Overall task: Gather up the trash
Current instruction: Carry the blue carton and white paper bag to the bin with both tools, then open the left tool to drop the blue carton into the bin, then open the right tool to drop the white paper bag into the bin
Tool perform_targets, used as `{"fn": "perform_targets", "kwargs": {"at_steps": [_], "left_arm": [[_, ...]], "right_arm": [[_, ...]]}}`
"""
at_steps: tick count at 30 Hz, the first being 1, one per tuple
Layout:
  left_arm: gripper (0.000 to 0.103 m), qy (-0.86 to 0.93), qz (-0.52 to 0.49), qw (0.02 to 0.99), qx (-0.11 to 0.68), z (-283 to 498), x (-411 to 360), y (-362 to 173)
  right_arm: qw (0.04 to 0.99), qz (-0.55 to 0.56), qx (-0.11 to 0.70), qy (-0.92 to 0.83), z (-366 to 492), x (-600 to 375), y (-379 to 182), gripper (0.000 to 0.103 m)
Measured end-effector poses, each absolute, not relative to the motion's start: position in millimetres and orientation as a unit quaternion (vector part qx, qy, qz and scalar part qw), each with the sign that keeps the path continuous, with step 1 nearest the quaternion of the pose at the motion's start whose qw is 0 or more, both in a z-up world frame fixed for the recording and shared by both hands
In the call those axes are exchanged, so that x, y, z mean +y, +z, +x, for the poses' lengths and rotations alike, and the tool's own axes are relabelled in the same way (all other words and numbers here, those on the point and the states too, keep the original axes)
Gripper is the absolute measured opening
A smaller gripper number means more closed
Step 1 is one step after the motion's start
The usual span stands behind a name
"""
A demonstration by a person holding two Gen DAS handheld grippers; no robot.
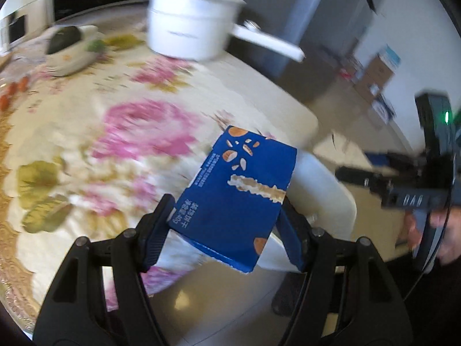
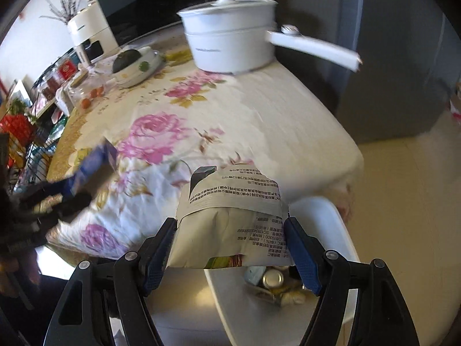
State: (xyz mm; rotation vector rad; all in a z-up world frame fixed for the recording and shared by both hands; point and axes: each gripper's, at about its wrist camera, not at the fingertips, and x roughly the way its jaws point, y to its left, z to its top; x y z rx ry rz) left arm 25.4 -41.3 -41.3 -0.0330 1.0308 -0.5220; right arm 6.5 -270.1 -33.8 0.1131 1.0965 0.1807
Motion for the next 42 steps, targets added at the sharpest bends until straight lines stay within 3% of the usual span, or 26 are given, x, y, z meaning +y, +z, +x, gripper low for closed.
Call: {"fn": "perform_targets", "kwargs": {"at_steps": [21,22,26,39,42], "left_arm": [[0.07,-0.352,0.094,0.785,0.501,-9.0,-170.9,-91.7],[0.071,-0.359,0.092,0.783,0.499,-8.2,-173.0,-92.5],[0.091,-0.364,0.097,0.778,0.503,-4.5,-182.3,-93.3],[0.097,-0.3,0.118,0.798,0.508,8.2,-147.1,-87.5],[0.098,-0.291,0.114,0.802,0.509,8.5,-138.6,-85.6]], "right_arm": [[0.829,0.076,0.553,0.018,-54.0,-367.5,-70.4,0.077],[0.829,0.078,0.553,0.015,-54.1,-369.4,-70.5,0.077],[0.828,0.081,0.555,0.011,-53.1,-372.7,-70.8,0.077],[0.822,0.075,0.565,0.016,-44.9,-363.5,-74.8,0.077],[0.821,0.084,0.564,0.016,-42.5,-361.4,-73.2,0.086]]}}
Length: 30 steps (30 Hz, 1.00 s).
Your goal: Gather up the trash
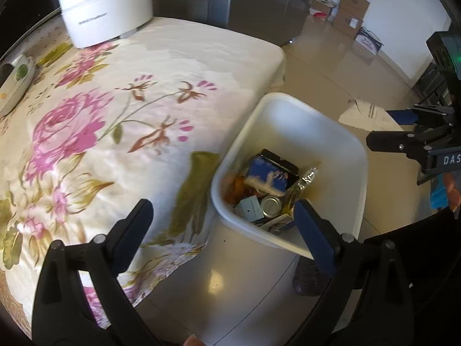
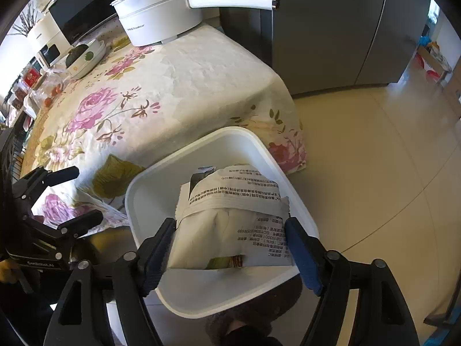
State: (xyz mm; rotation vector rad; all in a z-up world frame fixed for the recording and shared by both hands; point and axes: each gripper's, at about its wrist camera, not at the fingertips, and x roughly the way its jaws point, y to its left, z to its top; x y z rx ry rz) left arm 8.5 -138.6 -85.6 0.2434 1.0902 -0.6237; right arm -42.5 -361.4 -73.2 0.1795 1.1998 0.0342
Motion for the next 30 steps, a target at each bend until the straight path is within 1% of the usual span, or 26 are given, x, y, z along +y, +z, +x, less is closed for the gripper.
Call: {"fn": "perform_targets", "kwargs": {"at_steps": [2,3,5,12,18,24,30], "left_arm": [[0.099,-0.285,0.109,0.804,0.51,8.3,-132.3,-84.5],[0.099,-0.282,0.107,0.806,0.51,7.6,-129.6,-83.6],[0.1,-0.277,0.104,0.809,0.508,8.2,-125.5,-81.1],[0.1,-0.254,0.085,0.827,0.495,3.4,-107.6,-56.9],[0.101,-0.212,0.078,0.869,0.44,-15.1,-90.2,-17.9],[0.101,-0.159,0.072,0.906,0.386,-40.1,-70.3,11.8],[0.101,-0.093,0.05,0.923,0.37,-57.8,-49.3,23.7]], "right_arm": [[0.824,0.088,0.559,0.006,-41.9,-361.9,-70.1,0.087],[0.825,0.085,0.558,-0.001,-41.4,-361.9,-68.1,0.092],[0.827,0.084,0.555,-0.002,-40.7,-361.2,-64.6,0.097],[0.84,0.082,0.536,-0.007,-48.2,-357.3,-45.8,0.097],[0.877,0.06,0.476,-0.022,-69.1,-347.1,-2.9,0.097],[0.91,0.029,0.413,-0.013,-92.7,-311.6,32.3,0.097],[0.93,0.008,0.366,0.01,-115.9,-266.7,47.2,0.098]]}}
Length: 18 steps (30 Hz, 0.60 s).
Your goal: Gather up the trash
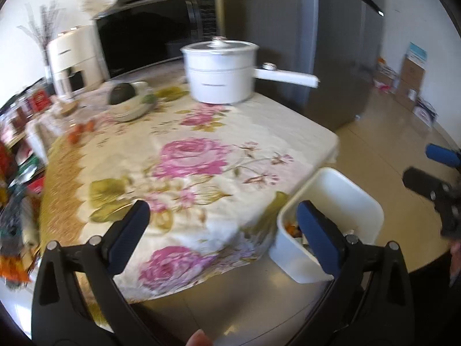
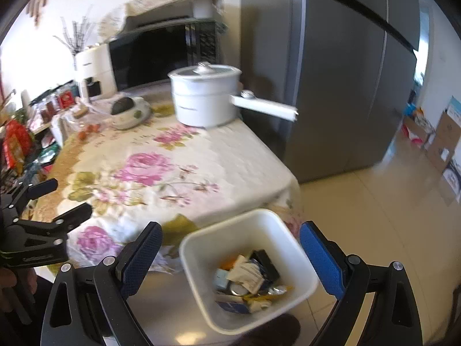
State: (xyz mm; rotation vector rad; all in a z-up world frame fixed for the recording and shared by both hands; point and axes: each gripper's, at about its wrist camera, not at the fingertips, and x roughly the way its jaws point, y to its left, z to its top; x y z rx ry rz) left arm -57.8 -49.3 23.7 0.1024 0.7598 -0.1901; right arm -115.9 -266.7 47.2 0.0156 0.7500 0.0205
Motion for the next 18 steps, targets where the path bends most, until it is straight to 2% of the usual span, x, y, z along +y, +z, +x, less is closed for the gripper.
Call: {"fn": "perform_targets", "kwargs": {"at_steps": [7,18], "left_arm": [[0.101,-0.04,0.029,0.943,0.329,-70.4,-30.8,32.6],[0.101,-0.03,0.023,0.946,0.321,-70.5,-27.6,29.0]], "right_arm": [[0.942,0.005,0.336,0.018,-119.1,-243.8,49.5,0.098],[0.947,0.007,0.322,0.01,-113.3,-235.8,48.4,0.098]]}}
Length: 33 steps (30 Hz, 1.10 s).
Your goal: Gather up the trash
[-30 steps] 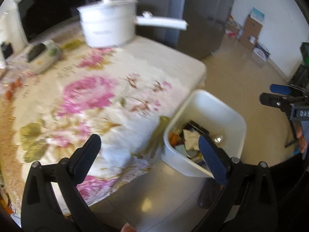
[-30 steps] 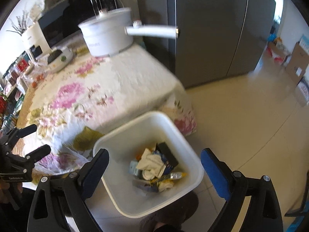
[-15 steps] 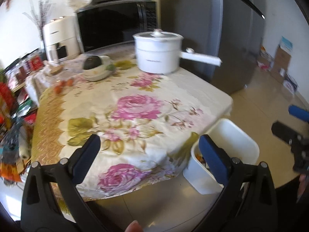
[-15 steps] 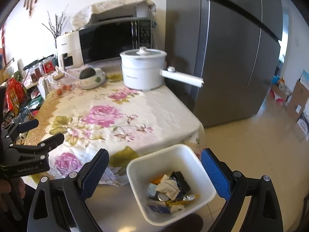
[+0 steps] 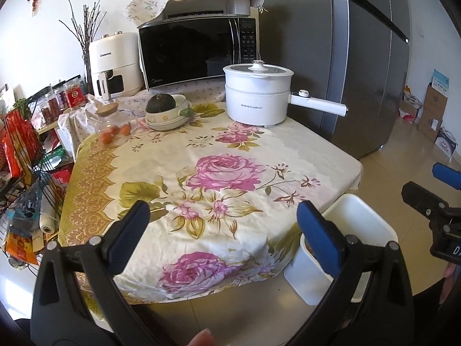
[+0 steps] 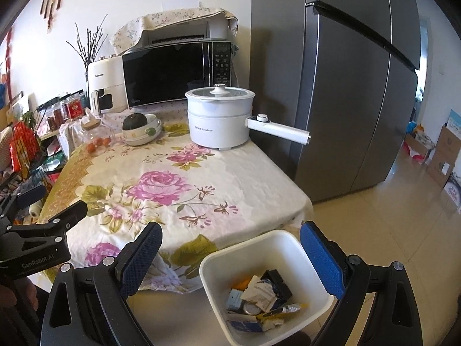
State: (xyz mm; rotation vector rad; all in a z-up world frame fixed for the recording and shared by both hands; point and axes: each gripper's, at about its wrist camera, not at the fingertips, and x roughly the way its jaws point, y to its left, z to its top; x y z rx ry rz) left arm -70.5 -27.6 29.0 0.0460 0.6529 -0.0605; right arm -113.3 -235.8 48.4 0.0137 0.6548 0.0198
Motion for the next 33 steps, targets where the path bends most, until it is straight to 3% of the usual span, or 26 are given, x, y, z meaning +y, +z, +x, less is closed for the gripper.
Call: {"fn": "perform_targets", "kwargs": {"at_steps": [33], "left_arm": [[0.102,-0.031,0.02,0.946,0.322,-71.8,-28.6,28.8]], "right_arm": [[0.947,0.01,0.322,0.013,-111.9,-236.4,46.9,0.099]]}}
